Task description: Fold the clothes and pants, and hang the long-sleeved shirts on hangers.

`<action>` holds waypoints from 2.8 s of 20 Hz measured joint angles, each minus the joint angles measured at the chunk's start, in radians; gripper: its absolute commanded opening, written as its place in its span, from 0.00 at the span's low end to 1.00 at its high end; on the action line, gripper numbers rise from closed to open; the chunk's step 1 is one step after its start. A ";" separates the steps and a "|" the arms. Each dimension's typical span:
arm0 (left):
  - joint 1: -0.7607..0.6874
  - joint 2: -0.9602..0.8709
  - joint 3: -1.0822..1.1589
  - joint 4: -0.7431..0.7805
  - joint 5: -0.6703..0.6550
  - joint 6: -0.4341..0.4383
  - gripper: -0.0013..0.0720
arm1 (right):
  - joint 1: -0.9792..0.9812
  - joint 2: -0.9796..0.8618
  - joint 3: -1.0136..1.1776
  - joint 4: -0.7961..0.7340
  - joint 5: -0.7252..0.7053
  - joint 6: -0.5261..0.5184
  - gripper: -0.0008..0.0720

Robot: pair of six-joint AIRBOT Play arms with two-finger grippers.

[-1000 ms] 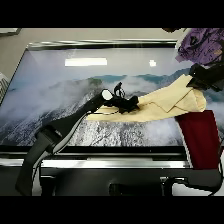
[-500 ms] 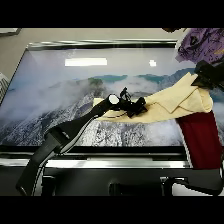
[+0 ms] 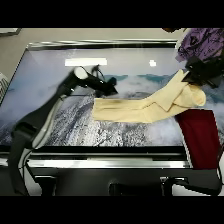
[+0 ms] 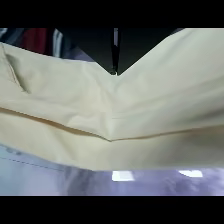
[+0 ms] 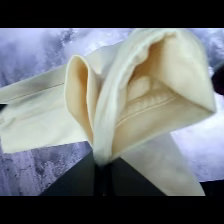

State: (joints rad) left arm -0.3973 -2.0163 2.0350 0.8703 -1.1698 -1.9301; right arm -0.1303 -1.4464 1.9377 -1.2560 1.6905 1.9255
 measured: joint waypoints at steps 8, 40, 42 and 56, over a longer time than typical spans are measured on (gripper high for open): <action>0.324 0.295 0.000 0.276 -0.254 0.027 0.04 | 0.357 -0.100 0.000 -0.010 -0.162 0.220 0.04; 0.494 0.421 -0.034 0.335 -0.323 0.064 0.04 | 0.306 -0.249 -0.002 0.269 -0.426 -0.070 0.78; 0.495 0.421 -0.034 0.336 -0.323 0.064 0.04 | 0.153 -0.225 -0.029 0.274 -0.320 -0.151 0.78; 0.495 0.421 -0.034 0.360 -0.323 0.073 0.04 | -0.101 -0.269 -0.683 0.547 -0.420 -0.576 0.65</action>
State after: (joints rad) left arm 0.0975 -1.5951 2.0010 1.2301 -1.4925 -1.8568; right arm -0.2314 -1.7157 1.2545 -0.7090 1.2709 1.3499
